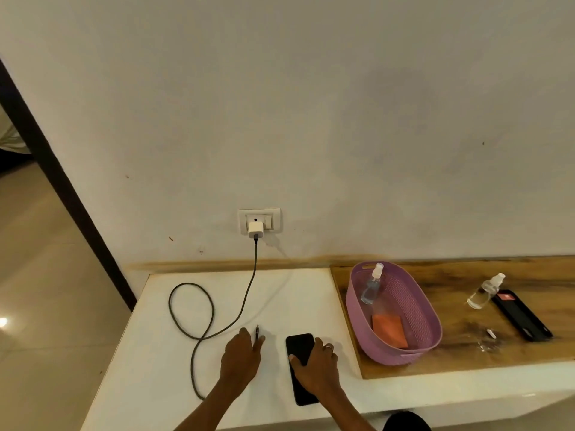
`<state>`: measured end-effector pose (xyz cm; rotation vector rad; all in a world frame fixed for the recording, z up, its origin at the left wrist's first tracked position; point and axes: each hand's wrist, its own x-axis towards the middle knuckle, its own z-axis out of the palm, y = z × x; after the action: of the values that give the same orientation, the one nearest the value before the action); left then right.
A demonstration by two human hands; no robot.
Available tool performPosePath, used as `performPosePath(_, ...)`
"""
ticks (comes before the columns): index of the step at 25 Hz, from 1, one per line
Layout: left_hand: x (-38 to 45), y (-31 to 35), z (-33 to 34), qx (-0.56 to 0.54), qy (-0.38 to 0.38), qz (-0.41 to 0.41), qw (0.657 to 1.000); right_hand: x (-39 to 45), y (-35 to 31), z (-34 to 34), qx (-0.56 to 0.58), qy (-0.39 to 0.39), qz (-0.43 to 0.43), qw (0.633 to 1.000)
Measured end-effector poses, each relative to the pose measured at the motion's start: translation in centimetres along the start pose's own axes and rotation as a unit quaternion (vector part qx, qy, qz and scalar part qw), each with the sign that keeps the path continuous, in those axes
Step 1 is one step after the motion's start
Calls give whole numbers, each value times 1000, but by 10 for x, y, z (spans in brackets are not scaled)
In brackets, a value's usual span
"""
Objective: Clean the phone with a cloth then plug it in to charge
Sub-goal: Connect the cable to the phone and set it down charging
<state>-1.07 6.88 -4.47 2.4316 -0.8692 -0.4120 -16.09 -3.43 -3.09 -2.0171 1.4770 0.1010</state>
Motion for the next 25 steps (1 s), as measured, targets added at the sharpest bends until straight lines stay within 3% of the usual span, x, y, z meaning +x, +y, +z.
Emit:
performPosePath(3,-6,-2,15,101,-51,6,994,-3,-6,14,-59,11,39,997)
performPosePath(6,-5,1,17,92,-77,-8,993,-1,-10,18,-72,17,62,995)
performPosePath(10,-2,15,2,-45,-83,-57,994,3,-10,14,-32,-7,77,996)
performPosePath(15,-9,22,-18,-197,-95,-119,968,-1,-7,14,14,-18,15,1000)
performPosePath(18,-10,23,-27,-274,-95,-156,944,6,0,4,145,-41,23,988)
performPosePath(21,-9,22,-37,-348,-84,-194,913,3,2,-9,382,-95,59,917)
performPosePath(23,-11,23,-42,-374,-85,-203,901,-4,-1,-19,476,-132,86,865)
performPosePath(25,-13,27,-47,-373,-70,-198,904,-6,-9,-31,577,-167,116,791)
